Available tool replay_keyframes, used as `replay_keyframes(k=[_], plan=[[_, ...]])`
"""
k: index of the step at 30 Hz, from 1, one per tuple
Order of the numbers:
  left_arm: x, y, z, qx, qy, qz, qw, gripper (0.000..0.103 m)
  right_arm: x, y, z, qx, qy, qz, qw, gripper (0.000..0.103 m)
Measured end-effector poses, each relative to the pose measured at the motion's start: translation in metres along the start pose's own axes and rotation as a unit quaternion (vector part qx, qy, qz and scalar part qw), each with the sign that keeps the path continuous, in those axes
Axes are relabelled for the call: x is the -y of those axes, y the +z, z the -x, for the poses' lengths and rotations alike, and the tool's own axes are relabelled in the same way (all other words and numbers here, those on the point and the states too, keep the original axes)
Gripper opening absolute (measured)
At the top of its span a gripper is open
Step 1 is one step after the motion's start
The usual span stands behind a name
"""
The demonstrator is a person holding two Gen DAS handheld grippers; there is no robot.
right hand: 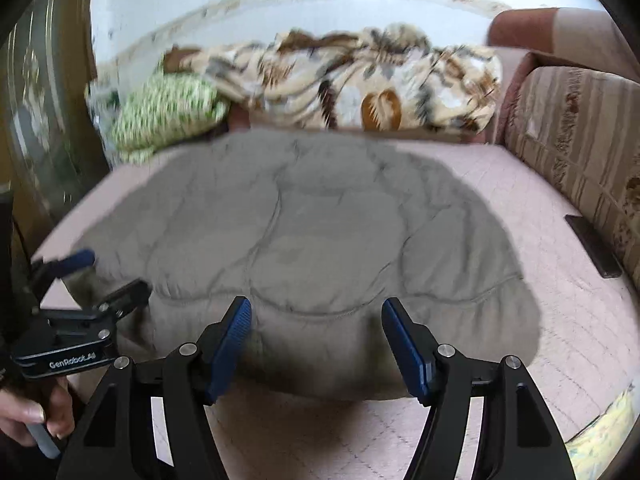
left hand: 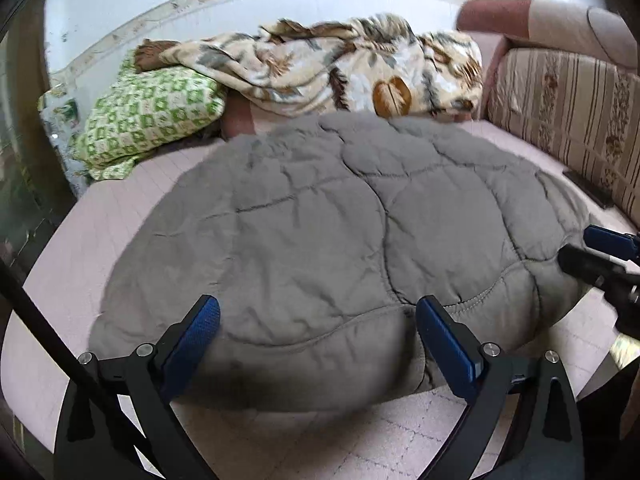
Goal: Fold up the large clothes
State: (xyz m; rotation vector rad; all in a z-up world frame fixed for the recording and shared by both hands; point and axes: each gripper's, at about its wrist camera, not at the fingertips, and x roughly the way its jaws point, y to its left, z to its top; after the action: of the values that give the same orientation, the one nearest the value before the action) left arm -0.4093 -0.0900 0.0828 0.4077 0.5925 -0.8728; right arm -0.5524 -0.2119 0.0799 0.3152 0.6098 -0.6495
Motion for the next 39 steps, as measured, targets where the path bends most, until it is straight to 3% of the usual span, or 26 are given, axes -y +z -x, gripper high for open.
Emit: replay_keyframes(k=[3, 8, 19, 27, 39], plan=[[-0.013, -0.002, 0.013, 0.017, 0.011, 0.028, 0.9994, 0.098, 0.006, 0.0, 0.013, 0.021, -0.007, -0.013, 1.0, 0.073], [-0.024, -0.002, -0.002, -0.012, 0.021, 0.057, 0.9981, 0.098, 0.004, 0.001, 0.008, 0.015, -0.005, -0.017, 1.0, 0.073], [-0.02, -0.004, -0.016, -0.033, 0.026, 0.052, 0.9978, 0.098, 0.0, -0.003, -0.022, -0.037, 0.004, -0.027, 0.999, 0.075], [-0.017, -0.004, -0.017, -0.036, 0.03, 0.045, 0.9979, 0.098, -0.012, -0.007, -0.034, -0.054, -0.01, 0.0, 0.998, 0.084], [-0.017, -0.005, -0.016, -0.034, 0.033, 0.043, 0.998, 0.098, -0.006, -0.008, -0.019, -0.037, -0.01, -0.002, 0.999, 0.085]])
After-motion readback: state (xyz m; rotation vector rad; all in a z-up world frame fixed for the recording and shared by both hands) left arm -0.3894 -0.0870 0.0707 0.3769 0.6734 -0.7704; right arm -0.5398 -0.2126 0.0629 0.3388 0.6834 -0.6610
